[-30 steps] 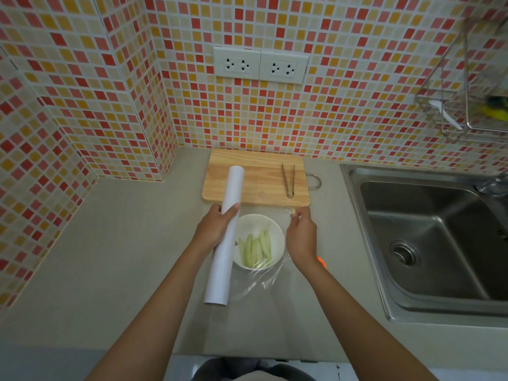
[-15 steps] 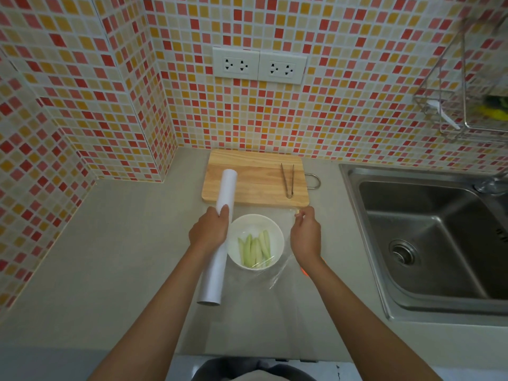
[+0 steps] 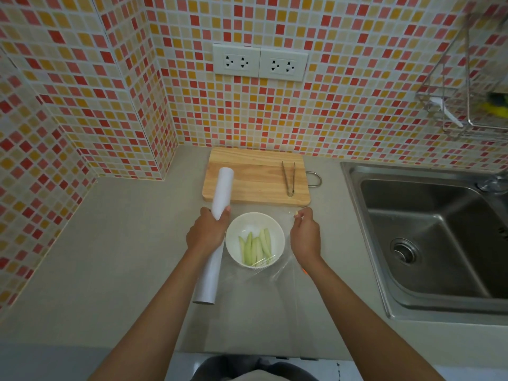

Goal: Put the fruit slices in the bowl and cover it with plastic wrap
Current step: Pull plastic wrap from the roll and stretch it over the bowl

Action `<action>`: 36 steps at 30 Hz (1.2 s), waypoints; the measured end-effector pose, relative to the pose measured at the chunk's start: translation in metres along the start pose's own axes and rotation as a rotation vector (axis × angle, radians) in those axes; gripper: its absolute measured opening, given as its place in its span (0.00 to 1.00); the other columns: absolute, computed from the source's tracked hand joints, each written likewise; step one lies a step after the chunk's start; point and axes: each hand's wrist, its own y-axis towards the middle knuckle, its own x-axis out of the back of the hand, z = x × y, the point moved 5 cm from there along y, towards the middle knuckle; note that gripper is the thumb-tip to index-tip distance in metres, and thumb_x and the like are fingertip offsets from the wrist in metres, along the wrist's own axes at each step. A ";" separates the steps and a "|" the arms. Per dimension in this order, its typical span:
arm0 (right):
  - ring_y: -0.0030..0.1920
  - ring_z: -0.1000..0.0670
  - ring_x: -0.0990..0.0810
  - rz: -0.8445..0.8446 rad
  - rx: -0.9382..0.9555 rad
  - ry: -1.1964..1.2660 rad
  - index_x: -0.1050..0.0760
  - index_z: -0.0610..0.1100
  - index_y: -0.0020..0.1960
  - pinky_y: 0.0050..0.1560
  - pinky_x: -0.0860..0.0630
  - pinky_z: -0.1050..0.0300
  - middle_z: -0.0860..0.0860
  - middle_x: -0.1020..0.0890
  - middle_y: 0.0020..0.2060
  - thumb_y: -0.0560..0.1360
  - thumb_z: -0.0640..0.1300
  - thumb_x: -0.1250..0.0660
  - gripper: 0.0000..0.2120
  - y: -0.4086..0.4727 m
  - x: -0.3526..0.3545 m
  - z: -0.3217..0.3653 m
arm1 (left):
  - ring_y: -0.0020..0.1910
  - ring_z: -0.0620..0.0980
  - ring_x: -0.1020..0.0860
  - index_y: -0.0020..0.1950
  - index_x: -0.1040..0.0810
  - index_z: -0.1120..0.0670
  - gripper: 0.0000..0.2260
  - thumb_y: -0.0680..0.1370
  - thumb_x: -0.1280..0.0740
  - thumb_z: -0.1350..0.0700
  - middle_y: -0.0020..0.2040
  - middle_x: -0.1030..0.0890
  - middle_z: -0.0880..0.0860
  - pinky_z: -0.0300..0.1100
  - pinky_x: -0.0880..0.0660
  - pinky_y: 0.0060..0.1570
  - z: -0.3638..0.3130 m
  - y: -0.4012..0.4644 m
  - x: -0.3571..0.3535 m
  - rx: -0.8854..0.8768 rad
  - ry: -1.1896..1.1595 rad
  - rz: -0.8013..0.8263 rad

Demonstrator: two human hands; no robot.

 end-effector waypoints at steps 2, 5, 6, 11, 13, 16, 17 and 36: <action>0.38 0.39 0.22 -0.007 0.001 0.007 0.31 0.39 0.52 0.38 0.25 0.48 0.41 0.21 0.37 0.81 0.41 0.47 0.08 0.002 0.000 0.000 | 0.48 0.58 0.25 0.59 0.30 0.58 0.27 0.78 0.49 0.36 0.54 0.22 0.58 0.47 0.32 0.45 0.000 0.001 0.000 0.023 -0.007 0.012; 0.38 0.40 0.22 -0.013 0.008 0.012 0.31 0.38 0.53 0.38 0.26 0.49 0.41 0.21 0.38 0.81 0.40 0.46 0.08 0.006 0.001 0.001 | 0.55 0.60 0.24 0.63 0.31 0.59 0.26 0.79 0.50 0.39 0.58 0.23 0.59 0.47 0.32 0.48 0.001 0.004 0.000 0.018 -0.011 0.043; 0.38 0.40 0.23 -0.014 0.006 0.015 0.31 0.38 0.53 0.38 0.27 0.50 0.41 0.21 0.37 0.81 0.40 0.46 0.08 0.007 0.002 0.000 | 0.55 0.60 0.24 0.62 0.31 0.58 0.26 0.79 0.50 0.39 0.58 0.23 0.58 0.47 0.32 0.48 0.001 0.004 0.000 0.006 -0.011 0.054; 0.36 0.43 0.25 0.024 -0.039 0.007 0.31 0.37 0.53 0.36 0.30 0.52 0.43 0.23 0.35 0.81 0.39 0.46 0.08 0.009 -0.001 -0.010 | 0.47 0.57 0.25 0.54 0.32 0.55 0.23 0.78 0.46 0.36 0.51 0.23 0.55 0.47 0.30 0.46 0.011 0.003 -0.004 0.001 -0.032 0.060; 0.36 0.43 0.25 0.040 -0.051 -0.001 0.31 0.37 0.53 0.36 0.31 0.54 0.42 0.23 0.36 0.81 0.39 0.46 0.08 0.009 -0.003 -0.013 | 0.46 0.56 0.24 0.54 0.30 0.56 0.26 0.76 0.46 0.33 0.49 0.23 0.54 0.47 0.30 0.45 0.017 0.001 -0.007 0.035 -0.035 0.067; 0.38 0.41 0.23 0.053 -0.055 -0.012 0.31 0.37 0.53 0.37 0.29 0.53 0.40 0.20 0.39 0.81 0.40 0.46 0.08 0.009 -0.007 -0.014 | 0.45 0.56 0.24 0.52 0.28 0.55 0.28 0.75 0.46 0.31 0.47 0.24 0.53 0.46 0.31 0.44 0.024 0.001 -0.012 0.059 -0.040 0.075; 0.39 0.40 0.22 0.057 -0.055 -0.016 0.31 0.37 0.53 0.37 0.28 0.52 0.40 0.20 0.39 0.81 0.40 0.46 0.08 0.009 -0.008 -0.015 | 0.45 0.56 0.24 0.52 0.28 0.55 0.28 0.75 0.46 0.31 0.48 0.23 0.54 0.46 0.31 0.45 0.026 0.002 -0.012 0.063 -0.048 0.076; 0.44 0.37 0.21 0.077 -0.069 -0.070 0.31 0.37 0.54 0.43 0.26 0.47 0.37 0.19 0.43 0.81 0.40 0.46 0.09 0.009 -0.018 -0.027 | 0.54 0.59 0.24 0.61 0.30 0.59 0.31 0.77 0.50 0.33 0.57 0.23 0.58 0.48 0.32 0.49 0.034 0.003 -0.017 0.105 -0.071 0.057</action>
